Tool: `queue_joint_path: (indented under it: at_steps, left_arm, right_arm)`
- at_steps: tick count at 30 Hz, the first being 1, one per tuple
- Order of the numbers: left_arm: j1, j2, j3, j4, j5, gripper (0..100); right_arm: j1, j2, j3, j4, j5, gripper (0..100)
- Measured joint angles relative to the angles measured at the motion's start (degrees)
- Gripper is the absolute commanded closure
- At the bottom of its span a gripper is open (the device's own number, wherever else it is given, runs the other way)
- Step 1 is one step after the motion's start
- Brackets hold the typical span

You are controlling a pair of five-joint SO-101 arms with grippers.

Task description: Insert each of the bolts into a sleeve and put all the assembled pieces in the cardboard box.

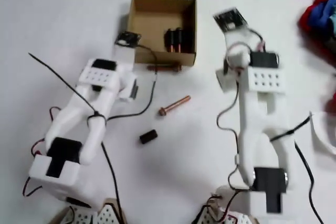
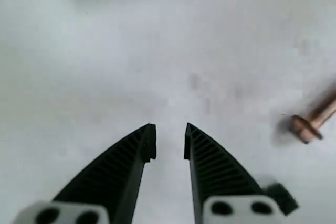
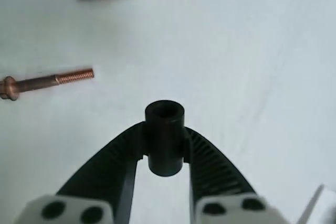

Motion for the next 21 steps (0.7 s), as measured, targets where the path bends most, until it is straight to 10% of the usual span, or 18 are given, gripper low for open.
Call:
queue_joint_path:
  at_steps: [6, 21]
  left_arm:
    - [5.1, 0.3, -7.7, 10.0, 22.8, 89]
    - [13.5, 8.4, -4.4, -8.2, 48.4, 88]
  right_arm:
    - [2.1, -3.9, 10.4, -2.9, 0.0, 97.8]
    - [7.9, -4.4, 10.8, -3.0, 0.0, 97.8]
